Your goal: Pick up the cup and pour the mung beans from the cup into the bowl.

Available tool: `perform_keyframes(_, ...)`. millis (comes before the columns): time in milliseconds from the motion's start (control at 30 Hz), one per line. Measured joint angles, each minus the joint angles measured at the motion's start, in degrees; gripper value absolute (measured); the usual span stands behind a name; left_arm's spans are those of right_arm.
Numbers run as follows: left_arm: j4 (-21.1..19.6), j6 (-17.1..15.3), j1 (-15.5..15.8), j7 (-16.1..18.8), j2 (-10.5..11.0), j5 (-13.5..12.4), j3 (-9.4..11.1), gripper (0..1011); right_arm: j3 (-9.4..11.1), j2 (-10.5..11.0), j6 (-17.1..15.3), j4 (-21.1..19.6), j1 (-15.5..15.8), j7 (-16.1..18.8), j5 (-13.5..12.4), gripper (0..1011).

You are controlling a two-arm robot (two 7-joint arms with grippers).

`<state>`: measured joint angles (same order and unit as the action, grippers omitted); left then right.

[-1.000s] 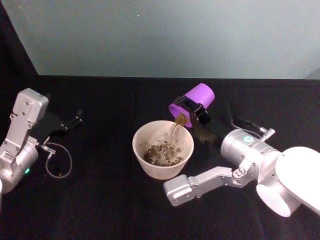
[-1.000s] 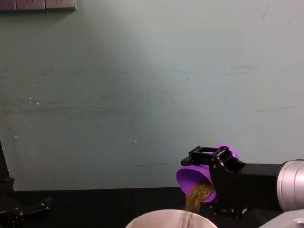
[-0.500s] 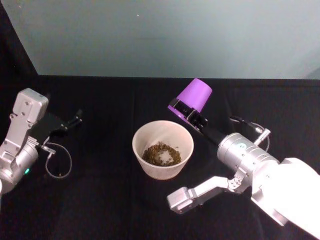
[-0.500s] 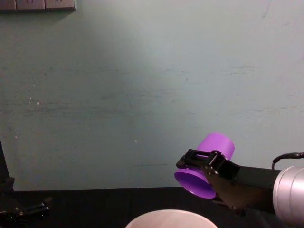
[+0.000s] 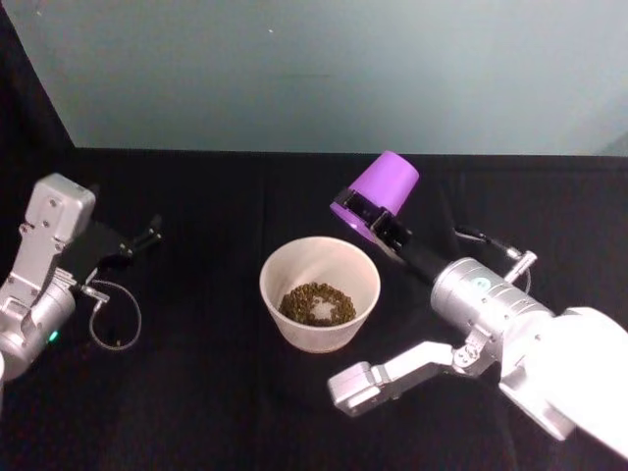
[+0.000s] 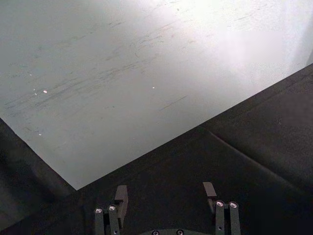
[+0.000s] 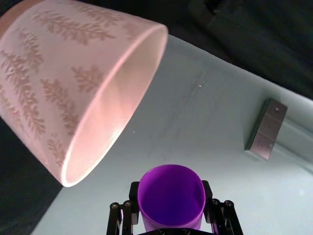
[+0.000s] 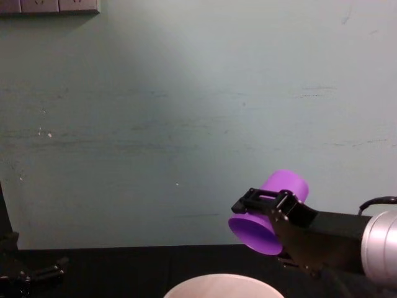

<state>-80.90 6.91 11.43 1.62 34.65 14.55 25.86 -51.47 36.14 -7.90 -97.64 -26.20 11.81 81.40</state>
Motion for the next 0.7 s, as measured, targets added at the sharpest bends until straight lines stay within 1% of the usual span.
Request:
perform_keyframes(33, 0.00, 0.00, 0.00, 0.00, 0.00, 0.00, 0.00, 1000, 0.44, 0.03, 0.26, -0.11, 0.22, -0.18, -0.75, 734)
perform_keyframes(67, 0.00, 0.00, 0.00, 0.00, 0.00, 0.00, 0.00, 1000, 1.56, 0.08, 0.76, -0.35, 0.67, -0.52, -2.82, 735)
perform_keyframes(100, 0.00, 0.00, 0.00, 0.00, 0.00, 0.00, 0.00, 1000, 2.16, 0.12, 1.05, -0.44, 0.92, -0.72, -3.99, 734)
perform_keyframes(133, 0.00, 0.00, 0.00, 0.00, 0.00, 0.00, 0.00, 1000, 3.44, 0.17, 1.64, -0.62, 1.46, -0.98, -6.39, 734)
perform_keyframes(167, 0.00, 0.00, 0.00, 0.00, 0.00, 0.00, 0.00, 1000, 3.44, 0.17, 1.64, -0.62, 1.46, -0.98, -6.39, 734)
perform_keyframes(200, 0.00, 0.00, 0.00, 0.00, 0.00, 0.00, 0.00, 1000, 5.01, 0.16, 2.56, -0.72, 2.08, -1.25, -9.91, 734)
perform_keyframes(233, 0.00, 0.00, 0.00, 0.00, 0.00, 0.00, 0.00, 1000, 5.91, 0.12, 3.11, -0.73, 2.44, -1.33, -11.82, 735)
perform_keyframes(267, 0.00, 0.00, 0.00, 0.00, 0.00, 0.00, 0.00, 1000, 7.41, 0.03, 3.98, -0.71, 2.97, -1.47, -14.98, 735)
perform_keyframes(300, 0.00, 0.00, 0.00, 0.00, 0.00, 0.00, 0.00, 1000, 8.16, -0.05, 4.53, -0.65, 3.24, -1.57, -16.78, 734)
perform_keyframes(333, 0.00, 0.00, 0.00, 0.00, 0.00, 0.00, 0.00, 1000, 10.29, -0.30, 6.07, -0.20, 3.98, -2.13, -21.36, 734)
perform_keyframes(367, 0.00, 0.00, 0.00, 0.00, 0.00, 0.00, 0.00, 1000, 10.29, -0.30, 6.07, -0.20, 3.98, -2.13, -21.36, 734)
perform_keyframes(400, 0.00, 0.00, 0.00, 0.00, 0.00, 0.00, 0.00, 1000, 12.27, -0.67, 7.68, 0.42, 4.66, -2.85, -26.01, 734)
perform_keyframes(433, 0.00, 0.00, 0.00, 0.00, 0.00, 0.00, 0.00, 1000, 13.21, -0.91, 8.33, 0.74, 4.96, -3.10, -28.11, 734)
perform_keyframes(467, 0.00, 0.00, 0.00, 0.00, 0.00, 0.00, 0.00, 1000, 15.47, -1.63, 9.79, 1.55, 5.74, -3.39, -33.06, 734)
perform_keyframes(567, 0.00, 0.00, 0.00, 0.00, 0.00, 0.00, 0.00, 1000, 18.65, -2.77, 12.09, 2.83, 6.71, -3.39, -40.74, 734)
perform_keyframes(600, 0.00, 0.00, 0.00, 0.00, 0.00, 0.00, 0.00, 1000, 19.70, -3.22, 12.71, 3.30, 7.03, -3.28, -42.92, 734)
perform_keyframes(633, 0.00, 0.00, 0.00, 0.00, 0.00, 0.00, 0.00, 1000, 21.53, -4.00, 14.06, 4.17, 7.56, -2.55, -47.86, 734)
perform_keyframes(700, 0.00, 0.00, 0.00, 0.00, 0.00, 0.00, 0.00, 1000, 23.21, -4.72, 15.41, 5.27, 7.90, -1.24, -52.61, 734)
